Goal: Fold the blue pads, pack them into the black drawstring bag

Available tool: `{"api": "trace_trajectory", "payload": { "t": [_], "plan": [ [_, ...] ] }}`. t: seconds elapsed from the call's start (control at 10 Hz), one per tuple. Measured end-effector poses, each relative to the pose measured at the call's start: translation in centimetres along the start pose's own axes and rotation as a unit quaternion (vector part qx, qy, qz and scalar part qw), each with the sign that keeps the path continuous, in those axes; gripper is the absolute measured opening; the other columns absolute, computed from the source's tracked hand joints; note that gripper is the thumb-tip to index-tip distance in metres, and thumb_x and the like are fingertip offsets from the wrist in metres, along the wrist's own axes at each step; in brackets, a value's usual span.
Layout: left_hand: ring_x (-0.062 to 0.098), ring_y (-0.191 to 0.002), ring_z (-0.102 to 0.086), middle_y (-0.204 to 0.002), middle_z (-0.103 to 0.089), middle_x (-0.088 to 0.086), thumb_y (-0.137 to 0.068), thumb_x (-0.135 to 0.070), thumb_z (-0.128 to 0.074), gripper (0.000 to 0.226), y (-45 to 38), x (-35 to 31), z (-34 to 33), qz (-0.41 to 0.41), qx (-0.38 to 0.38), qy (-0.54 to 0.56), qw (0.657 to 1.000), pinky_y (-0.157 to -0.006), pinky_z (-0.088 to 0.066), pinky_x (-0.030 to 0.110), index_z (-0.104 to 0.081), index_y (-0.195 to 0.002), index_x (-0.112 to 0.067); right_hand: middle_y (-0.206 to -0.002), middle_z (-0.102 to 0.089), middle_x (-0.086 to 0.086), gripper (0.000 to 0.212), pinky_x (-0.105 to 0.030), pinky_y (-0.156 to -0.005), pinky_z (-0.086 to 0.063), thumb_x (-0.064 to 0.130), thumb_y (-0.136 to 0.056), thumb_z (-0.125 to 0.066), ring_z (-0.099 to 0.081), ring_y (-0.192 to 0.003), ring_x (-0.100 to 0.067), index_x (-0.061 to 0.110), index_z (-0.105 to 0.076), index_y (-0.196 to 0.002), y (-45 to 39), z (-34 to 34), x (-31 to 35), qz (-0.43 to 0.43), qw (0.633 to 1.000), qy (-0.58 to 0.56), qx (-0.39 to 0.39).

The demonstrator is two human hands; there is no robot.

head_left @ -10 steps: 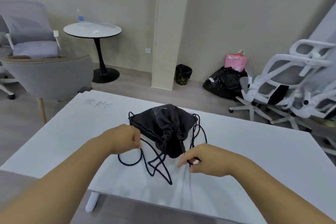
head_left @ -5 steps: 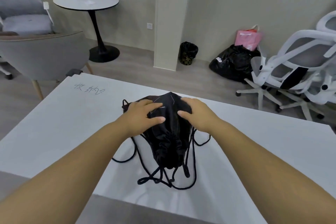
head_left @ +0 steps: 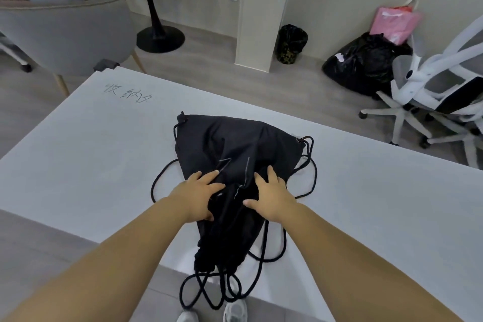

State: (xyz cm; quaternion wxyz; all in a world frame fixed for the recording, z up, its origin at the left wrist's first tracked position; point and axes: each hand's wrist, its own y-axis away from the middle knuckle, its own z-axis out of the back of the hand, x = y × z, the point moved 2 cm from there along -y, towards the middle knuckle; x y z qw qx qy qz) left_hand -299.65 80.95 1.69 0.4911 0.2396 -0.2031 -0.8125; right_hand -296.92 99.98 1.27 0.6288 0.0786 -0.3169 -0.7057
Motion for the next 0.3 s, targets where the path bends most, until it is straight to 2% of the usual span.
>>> {"api": "trace_trajectory", "payload": {
  "t": [0.1,0.2,0.3],
  "plan": [
    [0.029,-0.144,-0.014,-0.160,-0.008,-0.005,-0.081,-0.038,-0.069,0.082,0.6,0.1,1.0,0.000,-0.009,0.007,1.000,-0.111,-0.034,0.045,-0.021,-0.148,-0.034,-0.160,-0.002,-0.010,0.070,-0.046,-0.113,-0.029,0.046,-0.090,-0.055,-0.015,-0.143,-0.037,0.021,-0.024,-0.148,0.6,1.5,-0.1,0.003,1.000,0.007,-0.015],
    [0.027,-0.132,-0.035,-0.146,-0.036,0.003,-0.084,-0.040,-0.064,0.073,1.7,0.1,2.6,0.006,-0.024,0.011,1.000,-0.103,-0.041,0.042,-0.026,-0.146,-0.031,-0.148,-0.034,-0.015,0.058,-0.043,-0.106,-0.038,0.042,-0.090,-0.055,-0.038,-0.131,-0.035,0.012,-0.041,-0.138,1.7,3.7,-0.1,0.000,0.999,0.024,-0.024],
    [0.026,-0.122,-0.046,-0.130,-0.048,0.003,-0.086,-0.041,-0.060,0.058,3.4,0.5,4.6,0.010,-0.037,-0.005,0.999,-0.095,-0.044,0.037,-0.039,-0.138,-0.026,-0.126,-0.057,-0.012,0.047,-0.037,-0.092,-0.046,0.039,-0.090,-0.056,-0.054,-0.113,-0.029,0.010,-0.051,-0.127,3.5,5.4,0.6,-0.007,0.999,0.021,-0.024]
  ]
}}
